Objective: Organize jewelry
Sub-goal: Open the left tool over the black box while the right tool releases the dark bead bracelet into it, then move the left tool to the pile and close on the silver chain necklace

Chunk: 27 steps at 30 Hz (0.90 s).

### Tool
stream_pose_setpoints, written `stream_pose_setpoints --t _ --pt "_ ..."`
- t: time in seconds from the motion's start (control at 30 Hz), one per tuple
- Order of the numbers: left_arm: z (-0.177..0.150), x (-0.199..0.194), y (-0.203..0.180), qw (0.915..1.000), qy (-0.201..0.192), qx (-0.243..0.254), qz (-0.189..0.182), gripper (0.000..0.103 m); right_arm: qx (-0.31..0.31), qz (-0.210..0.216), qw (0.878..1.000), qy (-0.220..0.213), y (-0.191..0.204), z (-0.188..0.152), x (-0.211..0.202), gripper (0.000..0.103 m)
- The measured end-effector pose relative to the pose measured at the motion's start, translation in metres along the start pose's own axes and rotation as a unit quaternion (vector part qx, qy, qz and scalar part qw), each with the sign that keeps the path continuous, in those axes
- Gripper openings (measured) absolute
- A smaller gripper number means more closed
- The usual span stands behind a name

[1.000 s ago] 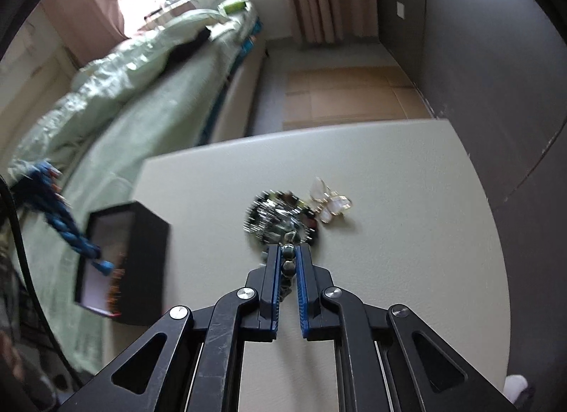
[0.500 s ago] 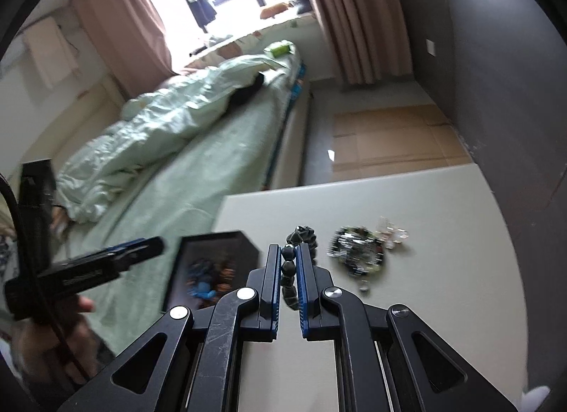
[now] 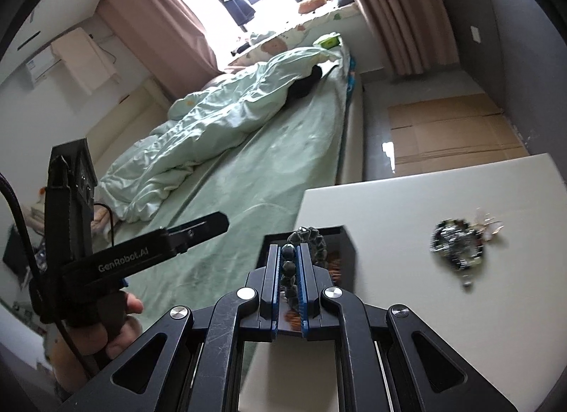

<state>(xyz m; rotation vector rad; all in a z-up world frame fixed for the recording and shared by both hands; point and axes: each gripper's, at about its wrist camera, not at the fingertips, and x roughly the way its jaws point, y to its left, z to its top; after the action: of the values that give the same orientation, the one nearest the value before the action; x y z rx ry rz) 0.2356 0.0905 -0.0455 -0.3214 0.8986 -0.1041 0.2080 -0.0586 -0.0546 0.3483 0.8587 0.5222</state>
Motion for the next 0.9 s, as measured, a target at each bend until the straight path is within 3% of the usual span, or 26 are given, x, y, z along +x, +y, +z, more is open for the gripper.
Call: stream_pose_setpoints --t 0.2,0.27,0.3,0.43,0.5,0.57,0.63,0.73,0.9 --pt "0.001 -0.001 0.007 0.9999 0.001 -0.012 0.004 0.062 -0.002 -0.006 1.0 0.008 0.011 0.002 0.022 0.012" --pt "0.0 0.0 0.004 0.9999 0.001 -0.009 0.006 0.062 0.01 -0.018 1.0 0.017 0.007 0.004 0.026 0.038" --pt "-0.001 0.0 0.003 1.0 0.001 -0.006 0.007 0.062 0.016 -0.023 1.0 0.015 0.004 0.004 0.024 0.056" --pt "-0.003 0.003 -0.003 1.0 0.003 0.003 0.007 0.062 0.026 -0.047 0.999 -0.001 -0.009 0.006 0.008 0.073" --pt "-0.004 0.005 -0.011 0.9999 0.004 0.011 0.004 0.063 0.033 -0.061 0.998 -0.009 -0.019 0.007 -0.002 0.077" --pt "-0.006 0.006 -0.019 0.9998 0.0 0.02 0.003 0.07 0.037 -0.071 0.997 -0.011 -0.028 0.01 -0.009 0.08" --pt "-0.006 0.005 -0.028 0.9996 -0.007 0.028 -0.003 0.083 0.04 -0.076 0.996 -0.014 -0.036 0.012 -0.017 0.084" --pt "-0.008 0.004 -0.043 0.9988 -0.022 0.041 -0.014 0.092 0.045 -0.09 0.995 -0.018 -0.049 0.014 -0.029 0.091" --pt "-0.01 0.008 -0.067 0.9974 -0.031 0.063 -0.02 0.094 0.068 -0.119 0.99 -0.013 -0.074 0.013 -0.044 0.098"
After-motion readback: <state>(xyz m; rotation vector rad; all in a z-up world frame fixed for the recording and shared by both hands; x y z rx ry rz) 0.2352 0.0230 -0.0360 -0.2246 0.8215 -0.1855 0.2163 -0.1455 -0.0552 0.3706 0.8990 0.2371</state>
